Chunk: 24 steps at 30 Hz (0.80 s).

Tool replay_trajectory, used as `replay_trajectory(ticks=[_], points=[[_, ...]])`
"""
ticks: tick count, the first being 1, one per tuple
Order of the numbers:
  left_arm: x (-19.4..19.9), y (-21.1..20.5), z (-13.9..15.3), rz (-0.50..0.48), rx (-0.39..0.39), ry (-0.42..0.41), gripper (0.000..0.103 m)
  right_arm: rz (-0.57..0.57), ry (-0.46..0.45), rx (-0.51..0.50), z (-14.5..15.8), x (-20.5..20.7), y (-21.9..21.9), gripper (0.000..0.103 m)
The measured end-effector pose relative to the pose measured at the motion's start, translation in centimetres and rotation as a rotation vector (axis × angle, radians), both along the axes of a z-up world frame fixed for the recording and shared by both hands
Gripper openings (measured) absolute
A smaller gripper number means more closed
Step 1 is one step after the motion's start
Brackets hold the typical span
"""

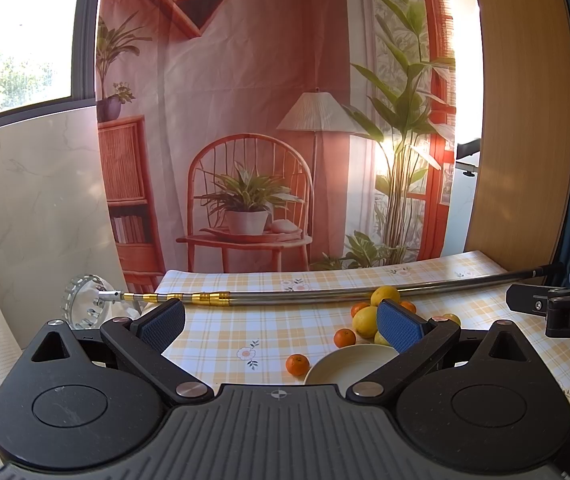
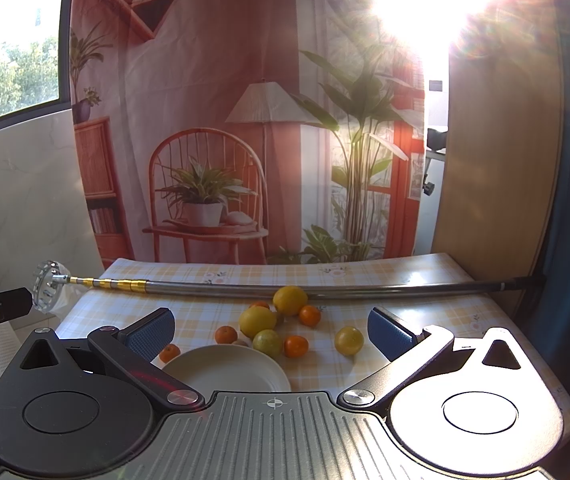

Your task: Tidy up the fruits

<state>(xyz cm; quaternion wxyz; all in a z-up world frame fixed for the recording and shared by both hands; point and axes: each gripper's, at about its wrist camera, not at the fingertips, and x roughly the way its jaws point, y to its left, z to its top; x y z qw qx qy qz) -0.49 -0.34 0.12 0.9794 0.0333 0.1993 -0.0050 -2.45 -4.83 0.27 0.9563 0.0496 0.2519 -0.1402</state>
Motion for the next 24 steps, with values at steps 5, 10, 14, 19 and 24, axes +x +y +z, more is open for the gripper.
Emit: replay_trajectory(ticks=[5, 10, 14, 19, 24], points=[[0.0, 0.0, 0.0, 0.0, -0.001, 0.0, 0.103, 0.0, 0.0, -0.001, 0.0, 0.0, 0.0, 0.103], [0.1, 0.1, 0.0, -0.003, -0.003, 0.002, 0.103, 0.0, 0.001, 0.0, 0.0, 0.0, 0.0, 0.103], [1.0, 0.2, -0.1, 0.001, 0.001, 0.003, 0.103, -0.002, -0.001, 0.007, 0.0, -0.1, -0.2, 0.103], [4.4, 0.2, -1.0, 0.05, 0.046, 0.03, 0.103, -0.012, -0.014, 0.036, -0.5, 2.3, -2.0, 0.103], [9.2, -0.1, -2.7, 0.07, 0.058, 0.124, 0.103, -0.035, 0.024, 0.035, -2.5, 5.6, -4.4, 0.103]])
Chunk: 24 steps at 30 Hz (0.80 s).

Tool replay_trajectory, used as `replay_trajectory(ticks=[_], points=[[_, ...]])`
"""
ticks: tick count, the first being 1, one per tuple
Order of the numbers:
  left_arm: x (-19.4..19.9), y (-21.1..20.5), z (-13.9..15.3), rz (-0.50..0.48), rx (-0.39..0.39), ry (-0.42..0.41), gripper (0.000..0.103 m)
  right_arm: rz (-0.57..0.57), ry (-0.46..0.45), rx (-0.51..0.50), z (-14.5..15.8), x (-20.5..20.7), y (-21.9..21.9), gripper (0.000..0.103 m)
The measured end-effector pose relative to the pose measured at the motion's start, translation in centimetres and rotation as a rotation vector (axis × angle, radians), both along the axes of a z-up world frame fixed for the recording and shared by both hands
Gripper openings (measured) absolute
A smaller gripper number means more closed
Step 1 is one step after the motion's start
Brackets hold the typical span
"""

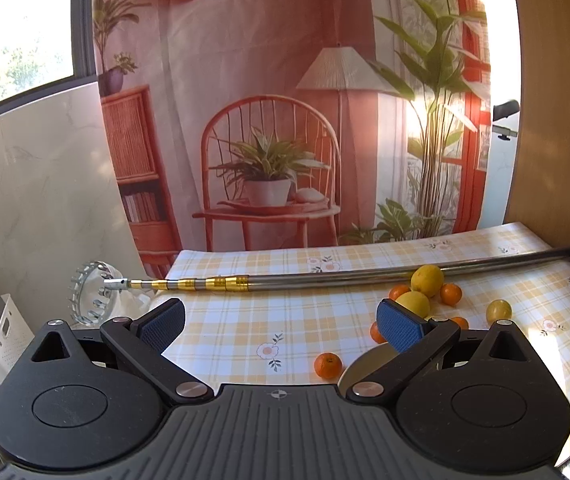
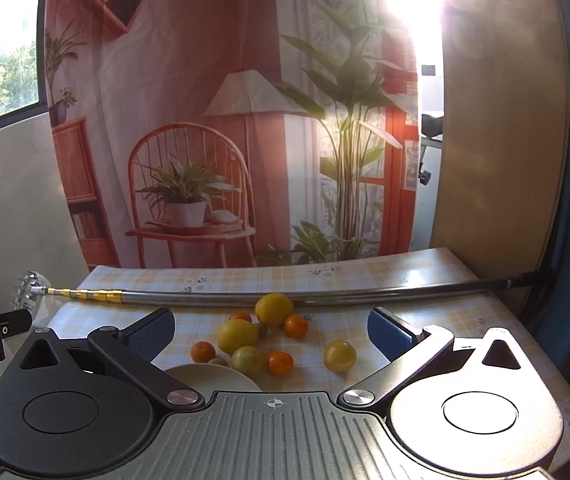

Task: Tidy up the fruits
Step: 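Close the left tool on a mandarin orange while the right tool approaches a yellow lemon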

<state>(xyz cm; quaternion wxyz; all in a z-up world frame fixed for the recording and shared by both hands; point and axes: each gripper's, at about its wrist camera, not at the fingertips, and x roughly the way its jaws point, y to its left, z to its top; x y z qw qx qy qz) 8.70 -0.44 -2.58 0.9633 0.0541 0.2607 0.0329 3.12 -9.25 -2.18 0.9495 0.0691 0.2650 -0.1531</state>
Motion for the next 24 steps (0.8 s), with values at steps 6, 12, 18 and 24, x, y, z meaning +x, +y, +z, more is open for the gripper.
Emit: replay_trajectory(ticks=[6, 12, 18, 24], points=[[5.0, -0.7, -2.6, -0.004, 0.003, 0.11, 0.103, -0.024, 0.058, 0.014, -3.3, 3.7, -2.7, 0.103], [8.6, -1.0, -4.8, -0.005, 0.002, 0.186, 0.103, -0.036, 0.103, 0.037, -6.5, 6.2, -5.0, 0.103], [10.6, -1.1, -6.4, -0.009, -0.01, 0.242, 0.102, -0.033, 0.145, 0.084, -9.0, 8.0, -7.0, 0.103], [11.6, -0.5, -7.3, -0.05, -0.112, 0.238, 0.1, -0.018, 0.146, 0.099, -11.2, 8.8, -7.8, 0.103]])
